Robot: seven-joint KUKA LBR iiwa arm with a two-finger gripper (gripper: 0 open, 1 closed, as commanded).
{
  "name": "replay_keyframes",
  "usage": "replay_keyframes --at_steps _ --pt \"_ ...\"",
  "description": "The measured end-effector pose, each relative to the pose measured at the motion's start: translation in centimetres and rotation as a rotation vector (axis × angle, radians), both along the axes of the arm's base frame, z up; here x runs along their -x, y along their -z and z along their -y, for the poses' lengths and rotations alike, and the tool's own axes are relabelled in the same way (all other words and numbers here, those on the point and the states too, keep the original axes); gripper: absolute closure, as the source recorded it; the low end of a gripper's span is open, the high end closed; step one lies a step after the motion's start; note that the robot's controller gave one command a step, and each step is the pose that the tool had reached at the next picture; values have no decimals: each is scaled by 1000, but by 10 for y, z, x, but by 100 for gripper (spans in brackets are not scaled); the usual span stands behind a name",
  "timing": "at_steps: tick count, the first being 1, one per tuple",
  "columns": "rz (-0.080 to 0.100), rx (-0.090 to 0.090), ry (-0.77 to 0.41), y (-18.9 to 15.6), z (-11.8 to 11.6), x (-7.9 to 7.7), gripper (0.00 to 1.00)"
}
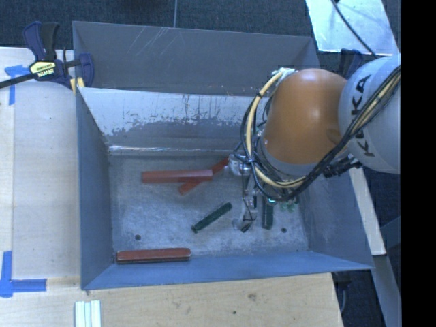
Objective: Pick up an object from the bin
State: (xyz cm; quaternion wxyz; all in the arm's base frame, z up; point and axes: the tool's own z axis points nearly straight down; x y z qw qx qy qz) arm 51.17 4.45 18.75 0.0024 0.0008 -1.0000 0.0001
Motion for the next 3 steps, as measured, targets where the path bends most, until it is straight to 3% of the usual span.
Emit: replay_keyframes --at_steps 1,2,3 --pt "1 0 -2 122 13 1 0" --pt "9 -1 -2 117 13 -1 100" --pt "16 0 -18 -31 9 -1 100"
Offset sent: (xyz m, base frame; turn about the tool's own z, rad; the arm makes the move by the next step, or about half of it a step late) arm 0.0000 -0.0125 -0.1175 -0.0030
